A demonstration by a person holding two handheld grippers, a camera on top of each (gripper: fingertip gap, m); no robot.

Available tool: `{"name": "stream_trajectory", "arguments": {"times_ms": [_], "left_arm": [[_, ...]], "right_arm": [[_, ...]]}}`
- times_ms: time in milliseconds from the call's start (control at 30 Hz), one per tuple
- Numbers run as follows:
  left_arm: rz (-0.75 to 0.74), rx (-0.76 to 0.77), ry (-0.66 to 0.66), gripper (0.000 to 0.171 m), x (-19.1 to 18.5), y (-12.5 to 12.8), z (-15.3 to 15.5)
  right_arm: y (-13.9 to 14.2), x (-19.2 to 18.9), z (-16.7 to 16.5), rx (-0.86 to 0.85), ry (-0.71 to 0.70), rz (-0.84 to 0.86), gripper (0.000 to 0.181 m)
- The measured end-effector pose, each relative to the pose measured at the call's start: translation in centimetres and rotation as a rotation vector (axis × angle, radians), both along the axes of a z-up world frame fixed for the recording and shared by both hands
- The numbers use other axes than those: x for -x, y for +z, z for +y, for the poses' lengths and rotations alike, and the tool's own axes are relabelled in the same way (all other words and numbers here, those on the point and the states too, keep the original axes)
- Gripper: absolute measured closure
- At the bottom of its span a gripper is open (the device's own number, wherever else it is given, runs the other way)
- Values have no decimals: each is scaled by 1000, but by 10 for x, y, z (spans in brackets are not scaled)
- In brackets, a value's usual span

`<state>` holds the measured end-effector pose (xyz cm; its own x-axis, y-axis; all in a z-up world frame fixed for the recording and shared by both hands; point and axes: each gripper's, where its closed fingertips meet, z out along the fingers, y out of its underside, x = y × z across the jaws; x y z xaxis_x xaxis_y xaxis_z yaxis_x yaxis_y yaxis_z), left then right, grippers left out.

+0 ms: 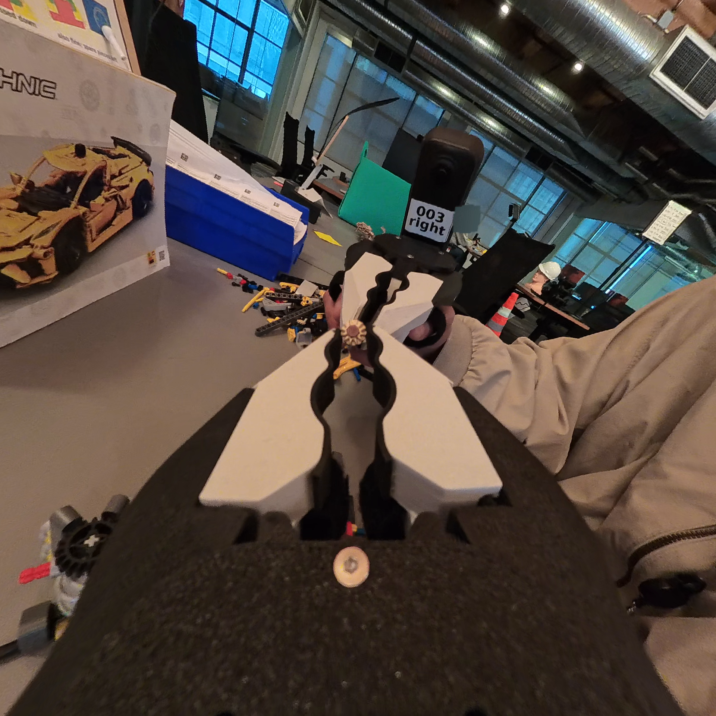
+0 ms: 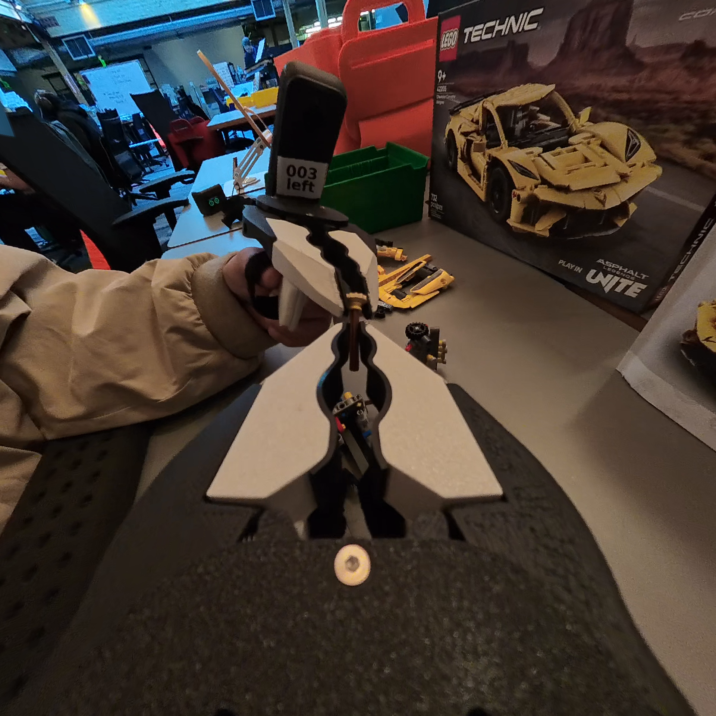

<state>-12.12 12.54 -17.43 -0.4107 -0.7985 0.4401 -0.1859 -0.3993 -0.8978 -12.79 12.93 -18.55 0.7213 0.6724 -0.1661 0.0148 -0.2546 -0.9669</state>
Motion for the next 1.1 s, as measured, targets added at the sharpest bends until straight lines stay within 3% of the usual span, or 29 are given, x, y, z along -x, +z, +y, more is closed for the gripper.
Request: {"name": "stream_trajectory", "arguments": {"times_ms": [133, 300, 433, 767, 1000, 1100], "left_arm": [[5, 29, -16, 159, 2, 2, -1], [-37, 381, -92, 160, 1, 16, 5], [-23, 530, -165, 160, 1, 14, 4], [44, 555, -186, 160, -4, 3, -2], [25, 592, -221, 160, -3, 8, -5], [13, 561, -261, 160, 4, 14, -9]], "right_arm": [[4, 0, -1, -49, 3, -19, 178], [11, -4, 5, -336, -207, -320, 168], [12, -1, 5, -433, -247, -441, 167], [8, -4, 6, -474, -262, -545, 174], [13, -3, 3, -496, -253, -544, 176], [19, 3, -1, -470, -179, -460, 176]]}}
